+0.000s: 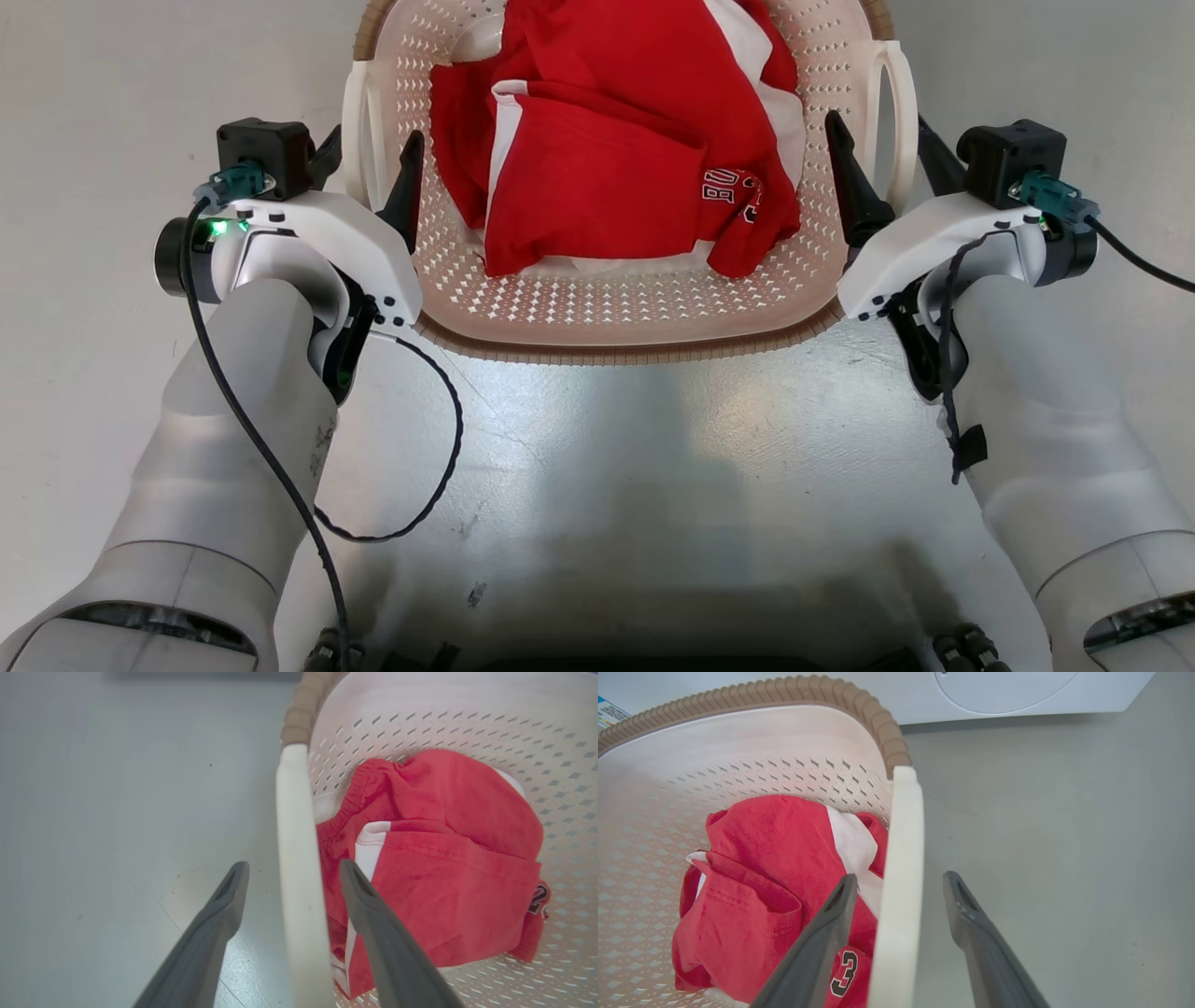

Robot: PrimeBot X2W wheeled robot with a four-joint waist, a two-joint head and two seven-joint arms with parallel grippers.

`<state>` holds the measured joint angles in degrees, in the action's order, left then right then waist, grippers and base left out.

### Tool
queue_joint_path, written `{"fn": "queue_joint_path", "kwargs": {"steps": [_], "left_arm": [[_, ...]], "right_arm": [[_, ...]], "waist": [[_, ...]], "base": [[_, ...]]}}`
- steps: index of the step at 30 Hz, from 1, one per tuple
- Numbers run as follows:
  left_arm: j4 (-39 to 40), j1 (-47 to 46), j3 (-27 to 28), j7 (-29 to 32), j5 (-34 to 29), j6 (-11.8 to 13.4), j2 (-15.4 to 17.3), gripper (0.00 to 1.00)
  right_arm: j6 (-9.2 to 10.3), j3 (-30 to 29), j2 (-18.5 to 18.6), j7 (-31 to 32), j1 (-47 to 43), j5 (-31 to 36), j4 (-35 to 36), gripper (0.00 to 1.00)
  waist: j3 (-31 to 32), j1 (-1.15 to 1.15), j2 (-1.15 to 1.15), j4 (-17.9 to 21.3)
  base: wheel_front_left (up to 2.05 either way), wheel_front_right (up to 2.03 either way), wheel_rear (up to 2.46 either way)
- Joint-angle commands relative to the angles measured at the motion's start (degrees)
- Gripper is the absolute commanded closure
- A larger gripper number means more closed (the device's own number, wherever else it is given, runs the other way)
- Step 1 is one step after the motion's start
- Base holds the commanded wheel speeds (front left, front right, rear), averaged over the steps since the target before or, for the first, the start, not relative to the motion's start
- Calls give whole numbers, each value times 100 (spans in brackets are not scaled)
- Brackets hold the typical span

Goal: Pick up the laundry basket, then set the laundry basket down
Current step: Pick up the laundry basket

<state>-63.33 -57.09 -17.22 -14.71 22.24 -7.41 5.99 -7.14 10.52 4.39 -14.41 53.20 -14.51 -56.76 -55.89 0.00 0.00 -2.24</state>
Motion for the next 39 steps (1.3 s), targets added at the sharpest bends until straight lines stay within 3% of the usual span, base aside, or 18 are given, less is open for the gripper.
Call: {"fn": "queue_joint_path", "kwargs": {"steps": [1, 6, 7, 8, 9, 10, 11, 26, 39], "left_arm": [[7, 23, 58, -29, 68, -8, 241, 0], [-45, 37, -6, -29, 109, -8, 254, 0], [-60, 40, -19, -29, 117, -8, 254, 0], [-77, 45, -31, -29, 126, -8, 253, 11], [-52, 36, -12, -29, 141, -8, 264, 33], [-11, 27, 45, -29, 156, 11, 285, 71], [-7, 37, 77, -29, 155, 25, 290, 100], [-384, 225, 28, -29, 34, 5, 179, 100], [-811, 563, -268, -22, 20, -6, 199, 100]], "right_arm": [[-35, 134, -150, -59, -158, -58, -7, 11], [-35, 284, -151, -59, -153, -197, -78, 16], [-35, 309, -151, -59, -150, -215, -95, 27], [-35, 334, -151, -59, -150, -229, -119, 51], [-35, 360, -151, -59, -146, -237, -141, 79], [-35, 386, -151, -59, -143, -245, -165, 100], [-35, 445, -151, -59, -143, -259, -226, 100], [-35, 1078, -151, -59, -286, -835, -1020, 100], [-35, 2059, -151, 349, -868, -1912, -1002, 100]], "waist": [[12, 0, 0, 3], [84, 0, 0, 10], [99, 0, 0, 12], [116, 0, 0, 16], [129, 0, 0, 16], [140, 0, 0, 16], [158, 0, 0, 19], [841, 0, 0, 77], [1735, 0, 0, 307]], "base": [[0, 0, 0], [0, 0, 0], [0, 0, 0], [0, 0, 0], [0, 0, 0], [0, 0, 0], [0, 0, 0], [0, 0, 0], [0, 0, 0]]}}
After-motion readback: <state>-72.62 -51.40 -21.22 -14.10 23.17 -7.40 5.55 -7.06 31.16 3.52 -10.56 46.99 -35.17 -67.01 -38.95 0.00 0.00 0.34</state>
